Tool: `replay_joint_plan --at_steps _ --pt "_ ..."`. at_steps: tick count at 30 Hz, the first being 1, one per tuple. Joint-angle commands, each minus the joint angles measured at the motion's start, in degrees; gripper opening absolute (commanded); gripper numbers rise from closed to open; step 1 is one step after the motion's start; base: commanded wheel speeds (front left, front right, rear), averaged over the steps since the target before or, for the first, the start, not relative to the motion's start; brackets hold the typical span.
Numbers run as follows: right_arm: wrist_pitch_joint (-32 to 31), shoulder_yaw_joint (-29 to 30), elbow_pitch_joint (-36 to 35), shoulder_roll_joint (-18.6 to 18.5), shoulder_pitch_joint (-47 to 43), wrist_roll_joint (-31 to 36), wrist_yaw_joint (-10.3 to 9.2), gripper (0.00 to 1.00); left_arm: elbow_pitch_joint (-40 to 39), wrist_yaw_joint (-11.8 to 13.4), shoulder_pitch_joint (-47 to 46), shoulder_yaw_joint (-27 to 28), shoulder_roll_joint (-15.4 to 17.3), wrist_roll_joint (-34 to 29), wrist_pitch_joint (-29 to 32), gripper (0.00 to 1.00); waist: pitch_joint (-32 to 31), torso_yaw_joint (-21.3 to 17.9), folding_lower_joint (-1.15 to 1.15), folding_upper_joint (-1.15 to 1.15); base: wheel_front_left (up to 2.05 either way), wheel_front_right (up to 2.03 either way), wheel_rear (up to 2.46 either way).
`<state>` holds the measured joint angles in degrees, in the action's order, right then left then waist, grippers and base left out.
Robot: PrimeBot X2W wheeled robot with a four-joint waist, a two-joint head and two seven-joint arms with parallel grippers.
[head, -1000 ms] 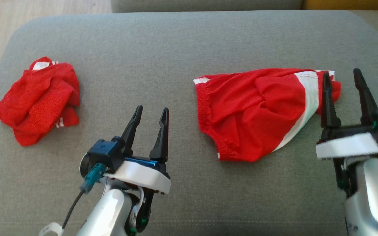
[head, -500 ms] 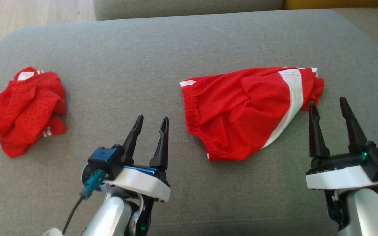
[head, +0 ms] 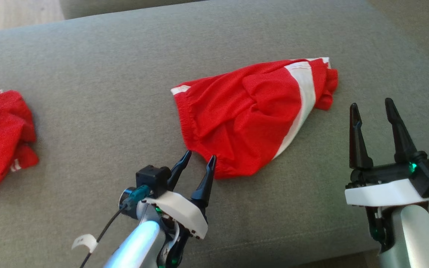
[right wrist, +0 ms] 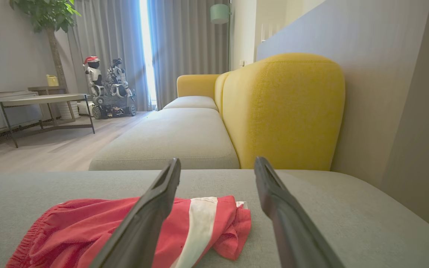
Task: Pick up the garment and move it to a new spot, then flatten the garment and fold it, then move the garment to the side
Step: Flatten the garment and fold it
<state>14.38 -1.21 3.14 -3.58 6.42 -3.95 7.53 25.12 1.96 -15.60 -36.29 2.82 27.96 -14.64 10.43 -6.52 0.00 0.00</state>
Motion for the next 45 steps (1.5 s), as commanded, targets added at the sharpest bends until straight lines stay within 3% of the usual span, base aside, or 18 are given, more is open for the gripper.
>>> replay_joint_plan --at_steps 1,16,17,18,22,28,35,40,45 --pt "0.6 -1.2 -1.7 0.3 1.8 0.2 -0.04 1.00 -0.4 -0.1 -2.1 0.9 0.1 1.4 -0.4 1.00 0.5 -1.2 0.00 0.00 0.00 0.00 0.00" --pt "0.6 -1.8 -1.5 0.6 2.4 0.4 -0.04 1.00 5.7 -0.7 -5.4 -4.7 0.1 6.2 -0.4 1.00 1.7 -2.5 0.00 0.00 0.00 0.00 0.00" --pt "0.6 -1.9 -1.5 0.6 2.5 0.5 -0.04 1.00 5.3 -1.2 -5.7 -4.5 0.1 7.4 -0.4 0.20 1.8 -2.6 0.00 0.00 0.00 0.00 0.00" --pt "0.6 -1.9 -1.5 0.6 2.5 0.5 -0.04 1.00 4.9 -1.5 -6.0 -4.2 0.1 8.2 -0.4 0.00 1.9 -2.6 0.00 0.00 0.00 0.00 0.00" --pt "0.6 -2.1 -1.3 0.6 2.6 0.7 -0.04 1.00 2.8 -1.7 -7.8 -2.0 0.1 5.4 -0.4 0.00 2.1 -2.8 0.00 0.00 0.00 0.00 0.00" --pt "0.6 -1.8 -1.2 0.7 2.4 0.9 -0.04 1.00 -5.6 -0.6 -7.3 7.5 0.1 -2.2 -0.4 0.00 1.4 -1.8 0.00 0.00 0.00 0.00 0.00" --pt "0.6 -1.8 -1.4 0.7 2.9 0.8 -0.04 1.00 -11.3 -2.0 -4.6 15.9 1.2 -8.0 -0.4 0.00 1.5 -0.8 0.00 0.00 0.00 0.00 0.00" --pt "0.6 -2.3 -1.5 0.7 3.2 0.5 -0.04 1.00 -11.4 -3.8 -4.2 16.7 2.0 -10.7 -0.4 0.00 2.7 -0.7 0.00 0.00 0.00 0.00 0.00" --pt "0.6 -3.3 -1.6 0.7 4.5 0.1 -0.04 1.00 -5.8 -4.4 -7.6 15.5 2.6 -12.8 -0.1 0.00 4.7 -2.0 0.00 0.00 0.00 0.00 0.00"
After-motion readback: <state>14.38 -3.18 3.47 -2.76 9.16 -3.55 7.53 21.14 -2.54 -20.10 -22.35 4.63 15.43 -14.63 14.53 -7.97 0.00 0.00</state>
